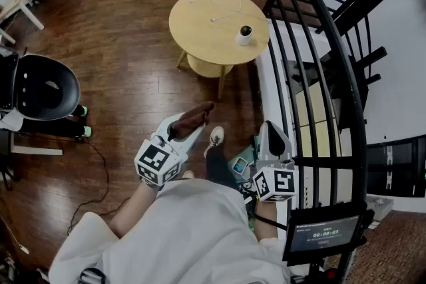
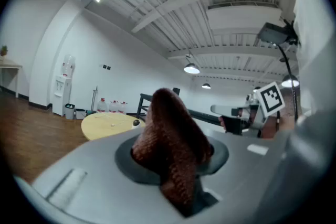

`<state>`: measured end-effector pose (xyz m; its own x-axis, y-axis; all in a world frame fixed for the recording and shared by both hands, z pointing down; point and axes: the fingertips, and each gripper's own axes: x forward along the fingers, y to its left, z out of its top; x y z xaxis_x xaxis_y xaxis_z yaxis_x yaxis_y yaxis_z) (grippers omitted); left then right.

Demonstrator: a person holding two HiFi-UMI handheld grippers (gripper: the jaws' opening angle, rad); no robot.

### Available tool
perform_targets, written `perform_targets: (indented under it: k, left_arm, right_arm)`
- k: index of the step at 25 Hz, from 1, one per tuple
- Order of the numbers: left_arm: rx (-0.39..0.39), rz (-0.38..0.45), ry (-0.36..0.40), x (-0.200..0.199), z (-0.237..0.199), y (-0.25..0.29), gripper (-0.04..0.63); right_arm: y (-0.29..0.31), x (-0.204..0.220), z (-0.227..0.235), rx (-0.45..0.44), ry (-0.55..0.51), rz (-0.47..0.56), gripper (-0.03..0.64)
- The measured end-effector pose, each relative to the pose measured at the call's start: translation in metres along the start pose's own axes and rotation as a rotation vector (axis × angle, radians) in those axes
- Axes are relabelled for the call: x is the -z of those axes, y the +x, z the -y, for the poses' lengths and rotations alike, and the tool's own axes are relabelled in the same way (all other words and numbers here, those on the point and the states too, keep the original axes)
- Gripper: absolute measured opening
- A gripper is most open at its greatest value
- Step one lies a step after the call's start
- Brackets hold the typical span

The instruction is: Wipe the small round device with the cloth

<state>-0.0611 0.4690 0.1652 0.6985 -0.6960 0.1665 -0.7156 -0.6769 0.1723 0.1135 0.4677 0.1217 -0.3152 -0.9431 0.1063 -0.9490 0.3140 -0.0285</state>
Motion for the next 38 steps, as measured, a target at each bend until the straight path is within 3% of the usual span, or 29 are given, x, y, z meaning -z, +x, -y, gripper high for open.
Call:
perform_targets:
  k: [8, 22, 38]
  left_arm:
    - [-0.028, -0.017, 0.007, -0.01, -0.031, 0.061, 0.133]
    - [-0.052, -0.016, 0.031, -0.074, -0.081, 0.202, 0.135]
    - [-0.083, -0.052, -0.003, -0.073, -0.111, 0.251, 0.135]
  right_arm:
    - [0.063, 0.004, 0.042, -0.023, 0.016, -0.001, 0.002]
    - [0.185, -0.027, 0.142, -0.069, 0.021, -0.027, 0.002]
    - [0.24, -0.02, 0.173, -0.092, 0.045, -0.077, 0.002]
